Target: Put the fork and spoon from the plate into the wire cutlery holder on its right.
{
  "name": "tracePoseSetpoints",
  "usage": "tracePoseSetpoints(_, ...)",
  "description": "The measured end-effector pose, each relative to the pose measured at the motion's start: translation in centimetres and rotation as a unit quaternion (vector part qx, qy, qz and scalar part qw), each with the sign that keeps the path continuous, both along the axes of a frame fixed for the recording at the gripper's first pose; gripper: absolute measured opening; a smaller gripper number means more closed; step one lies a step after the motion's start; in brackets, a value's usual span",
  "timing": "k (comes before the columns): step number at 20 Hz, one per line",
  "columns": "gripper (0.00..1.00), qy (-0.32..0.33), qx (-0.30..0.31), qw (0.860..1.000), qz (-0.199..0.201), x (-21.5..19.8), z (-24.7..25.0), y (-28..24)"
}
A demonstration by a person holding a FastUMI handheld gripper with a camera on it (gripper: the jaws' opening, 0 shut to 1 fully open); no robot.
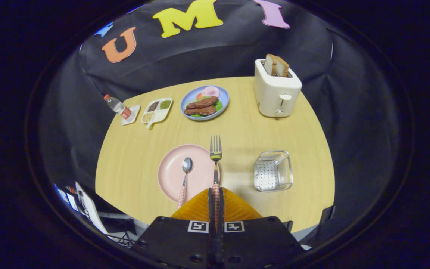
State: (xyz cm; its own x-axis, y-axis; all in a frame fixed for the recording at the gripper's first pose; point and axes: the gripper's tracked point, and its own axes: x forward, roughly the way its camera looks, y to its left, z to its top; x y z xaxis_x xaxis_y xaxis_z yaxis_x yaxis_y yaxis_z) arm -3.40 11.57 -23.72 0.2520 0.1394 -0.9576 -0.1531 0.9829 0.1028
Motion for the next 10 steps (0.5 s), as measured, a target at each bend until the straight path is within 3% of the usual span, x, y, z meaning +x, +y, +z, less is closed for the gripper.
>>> tracePoseSetpoints(6, 0.01, 0.099, -0.027, 0.994, -0.045, 0.4, 1.2, -6.2)
tracePoseSetpoints(10, 0.01, 0.152, -0.045, 0.987, -0.041, 0.0, -0.3, -8.1)
